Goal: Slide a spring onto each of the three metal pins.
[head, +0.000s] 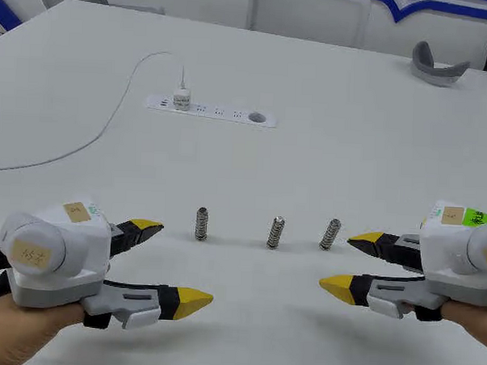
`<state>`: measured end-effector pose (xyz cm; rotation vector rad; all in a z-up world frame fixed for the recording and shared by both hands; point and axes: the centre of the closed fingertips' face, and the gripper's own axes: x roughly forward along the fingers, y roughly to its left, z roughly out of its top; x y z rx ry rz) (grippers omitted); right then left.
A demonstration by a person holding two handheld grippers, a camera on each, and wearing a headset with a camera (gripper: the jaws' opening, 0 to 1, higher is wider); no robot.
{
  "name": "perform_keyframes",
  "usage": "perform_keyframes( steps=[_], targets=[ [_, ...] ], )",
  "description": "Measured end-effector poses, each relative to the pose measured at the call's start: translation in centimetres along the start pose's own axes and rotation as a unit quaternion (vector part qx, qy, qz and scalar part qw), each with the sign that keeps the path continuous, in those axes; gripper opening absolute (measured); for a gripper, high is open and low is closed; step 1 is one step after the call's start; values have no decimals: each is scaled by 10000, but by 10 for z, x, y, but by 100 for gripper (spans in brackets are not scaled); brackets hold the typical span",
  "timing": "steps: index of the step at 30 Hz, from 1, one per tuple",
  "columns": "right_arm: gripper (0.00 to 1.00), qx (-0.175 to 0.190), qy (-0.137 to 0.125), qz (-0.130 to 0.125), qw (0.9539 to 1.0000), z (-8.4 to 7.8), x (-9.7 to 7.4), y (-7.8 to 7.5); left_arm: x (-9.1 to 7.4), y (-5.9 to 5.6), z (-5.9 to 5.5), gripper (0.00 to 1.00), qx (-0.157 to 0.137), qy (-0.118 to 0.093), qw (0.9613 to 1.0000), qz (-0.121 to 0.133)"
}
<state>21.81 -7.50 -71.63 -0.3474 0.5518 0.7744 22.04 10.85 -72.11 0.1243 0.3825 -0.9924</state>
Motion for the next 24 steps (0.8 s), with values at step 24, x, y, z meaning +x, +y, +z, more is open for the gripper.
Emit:
perform_keyframes(
  steps=[24],
  targets=[
    [73,378,-432,68,9983,-7,-3,-4,2,5,-5,82,-85,75,9999,101]
  ],
)
